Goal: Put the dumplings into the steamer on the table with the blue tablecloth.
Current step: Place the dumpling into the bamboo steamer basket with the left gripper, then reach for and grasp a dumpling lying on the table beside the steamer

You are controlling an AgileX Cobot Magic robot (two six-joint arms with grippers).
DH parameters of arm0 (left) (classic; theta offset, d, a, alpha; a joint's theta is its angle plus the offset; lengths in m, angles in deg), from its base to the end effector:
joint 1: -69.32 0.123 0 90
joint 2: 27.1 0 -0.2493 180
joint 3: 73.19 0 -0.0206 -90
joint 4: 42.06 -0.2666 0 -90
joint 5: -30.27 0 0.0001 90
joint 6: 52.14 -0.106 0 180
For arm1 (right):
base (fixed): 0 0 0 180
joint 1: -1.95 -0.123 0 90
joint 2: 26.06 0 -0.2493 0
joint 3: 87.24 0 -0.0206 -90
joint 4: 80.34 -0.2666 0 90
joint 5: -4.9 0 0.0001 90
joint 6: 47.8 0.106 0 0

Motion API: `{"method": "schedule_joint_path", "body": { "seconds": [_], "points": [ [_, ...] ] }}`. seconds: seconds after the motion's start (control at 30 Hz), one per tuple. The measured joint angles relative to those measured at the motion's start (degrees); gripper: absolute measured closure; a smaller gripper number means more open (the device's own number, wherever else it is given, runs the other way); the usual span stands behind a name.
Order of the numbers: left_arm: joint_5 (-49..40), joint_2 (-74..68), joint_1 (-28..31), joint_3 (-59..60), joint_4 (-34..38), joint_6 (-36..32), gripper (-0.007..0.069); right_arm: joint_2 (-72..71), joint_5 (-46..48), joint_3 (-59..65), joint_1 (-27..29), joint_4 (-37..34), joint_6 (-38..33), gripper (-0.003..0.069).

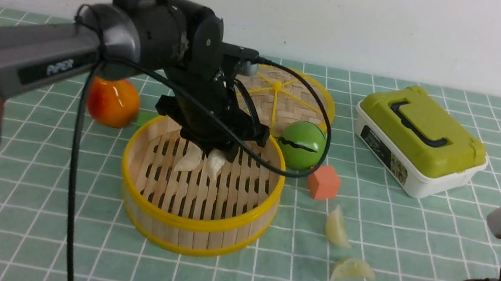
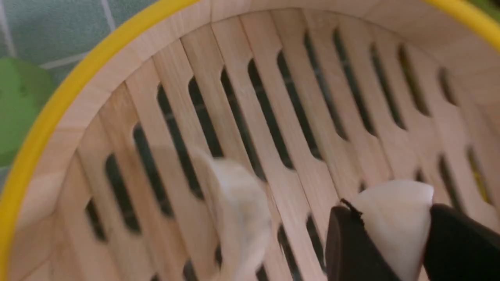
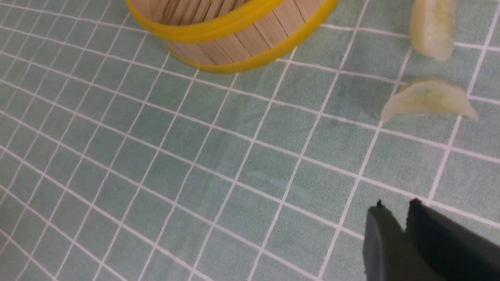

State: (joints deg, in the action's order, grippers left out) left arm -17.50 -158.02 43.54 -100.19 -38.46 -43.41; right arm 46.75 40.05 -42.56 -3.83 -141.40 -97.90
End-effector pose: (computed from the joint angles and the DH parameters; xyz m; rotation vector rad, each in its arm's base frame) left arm 0.4276 -0.2120 0.1740 0.3559 2.6496 -0.2730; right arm 0.2289 0.0769 0.1902 -0.2526 2.3403 0.7243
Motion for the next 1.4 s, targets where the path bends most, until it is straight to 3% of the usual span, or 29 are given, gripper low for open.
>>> {"method": "schedule_joint_path", "body": {
  "seconds": [0.1,0.37,0.57,0.73,0.77,0.83,0.93,1.0,1.13,1.27,1.3,1.4],
  "points": [
    [0.3,-2.2,-0.1,-1.4,-0.1,0.2,0.0388,0.0,0.4,0.0,0.0,0.0,0.0,0.0566],
    [4.2,-3.1,-0.2,-2.7,-0.3,1.6,0.0299,0.0,0.8,0.0,0.0,0.0,0.0,0.0561],
    [-2.8,-2.7,-0.2,-5.9,-0.4,1.7,0.0279,0.1,1.0,0.0,0.0,0.0,0.0,0.0527],
    [-10.4,6.9,-0.2,-8.4,-0.5,-0.8,0.0367,1.9,2.9,-0.1,0.0,0.5,0.0,0.0354],
    [-10.5,7.5,-0.2,-8.5,-0.5,-0.8,0.0374,2.0,3.1,-0.2,0.0,0.5,0.0,0.0345],
    [-11.8,16.1,-0.2,-9.1,0.0,-3.2,0.0462,3.9,3.4,-1.0,0.0,1.1,0.1,0.0258],
    [-13.7,28.8,-0.2,-8.5,0.3,-5.2,0.0587,7.4,3.7,-4.0,0.0,2.5,0.2,0.0214],
    [-14.0,32.4,-0.2,-7.3,0.1,-5.4,0.0619,9.2,3.7,-5.6,-0.2,2.9,0.2,0.0213],
    [-13.3,46.8,-0.2,3.1,-1.2,-5.5,0.0639,16.2,1.9,-12.1,-3.6,4.9,0.7,0.0235],
    [-4.9,63.3,-0.2,23.8,-3.0,-2.9,0.0639,26.8,-3.0,-21.7,-10.5,11.2,2.3,0.0240],
    [-4.5,63.3,-0.2,23.8,-3.1,-2.7,0.0639,26.8,-3.0,-22.2,-10.7,11.5,2.5,0.0240],
    [1.7,76.1,-0.2,42.1,-8.5,1.1,0.0639,35.6,-5.6,-30.1,-12.0,18.3,9.1,0.0236]
  ]
}}
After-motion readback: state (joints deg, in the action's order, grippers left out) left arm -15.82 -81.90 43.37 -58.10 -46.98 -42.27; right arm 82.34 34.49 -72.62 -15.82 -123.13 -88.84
